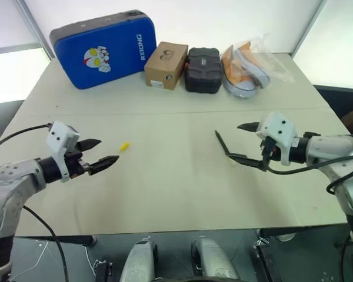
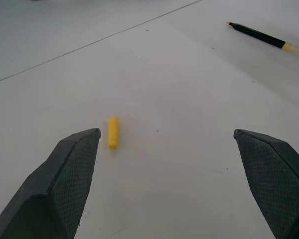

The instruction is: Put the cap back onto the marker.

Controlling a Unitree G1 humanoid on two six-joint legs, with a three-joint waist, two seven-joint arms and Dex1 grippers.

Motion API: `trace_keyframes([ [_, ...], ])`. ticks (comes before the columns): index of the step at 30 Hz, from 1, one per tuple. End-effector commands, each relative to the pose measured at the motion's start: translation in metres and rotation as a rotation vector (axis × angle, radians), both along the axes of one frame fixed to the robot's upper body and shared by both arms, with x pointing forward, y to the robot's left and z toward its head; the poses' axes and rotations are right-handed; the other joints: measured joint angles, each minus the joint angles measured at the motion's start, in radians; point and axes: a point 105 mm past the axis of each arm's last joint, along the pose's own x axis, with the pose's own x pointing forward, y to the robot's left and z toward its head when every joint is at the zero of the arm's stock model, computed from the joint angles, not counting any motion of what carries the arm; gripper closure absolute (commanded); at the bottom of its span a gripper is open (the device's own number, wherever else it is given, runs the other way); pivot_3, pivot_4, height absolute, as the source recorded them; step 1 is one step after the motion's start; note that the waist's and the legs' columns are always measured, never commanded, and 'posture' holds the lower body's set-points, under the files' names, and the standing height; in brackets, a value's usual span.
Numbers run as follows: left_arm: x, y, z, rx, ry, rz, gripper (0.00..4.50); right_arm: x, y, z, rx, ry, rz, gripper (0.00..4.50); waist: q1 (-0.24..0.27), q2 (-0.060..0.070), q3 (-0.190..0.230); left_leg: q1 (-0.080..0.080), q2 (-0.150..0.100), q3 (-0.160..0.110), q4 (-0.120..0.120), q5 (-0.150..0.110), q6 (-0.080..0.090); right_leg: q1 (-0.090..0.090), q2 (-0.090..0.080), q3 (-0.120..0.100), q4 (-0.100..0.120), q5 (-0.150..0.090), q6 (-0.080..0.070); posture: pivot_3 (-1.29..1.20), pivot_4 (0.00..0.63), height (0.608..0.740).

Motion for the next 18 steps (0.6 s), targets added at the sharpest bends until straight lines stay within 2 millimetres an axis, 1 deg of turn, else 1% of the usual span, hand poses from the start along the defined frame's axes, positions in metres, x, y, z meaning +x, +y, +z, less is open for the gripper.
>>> trace_keyframes([
  [1, -0.0019, -0.0024, 0.0149, 0.027, -0.06, -0.013, 0.03, -0.0032, 0.0042, 0.0176, -0.006, -0.063, 0.025, 0.0, 0.0, 0.0, 0.0, 0.0, 0.0, 0.0, 0.0, 0.0, 0.0, 0.0, 0.0, 0.0, 0.0, 0.0, 0.0, 0.0, 0.15, 0.74],
  [4, 0.0016, -0.0025, 0.0143, 0.032, -0.077, 0.008, 0.03, -0.0032, 0.0056, 0.018, -0.003, -0.063, 0.027, 0.0, 0.0, 0.0, 0.0, 0.0, 0.0, 0.0, 0.0, 0.0, 0.0, 0.0, 0.0, 0.0, 0.0, 0.0, 0.0, 0.0, 0.15, 0.74],
  [18, 0.006, -0.004, 0.0102, 0.049, -0.085, 0.025, 0.03, -0.0048, 0.0104, 0.0155, 0.013, -0.061, 0.022, 0.0, 0.001, 0.0, 0.0, 0.0, 0.0, 0.0, 0.0, 0.0, 0.0, 0.0, 0.0, 0.0, 0.0, 0.0, 0.0, 0.0, 0.15, 0.74],
])
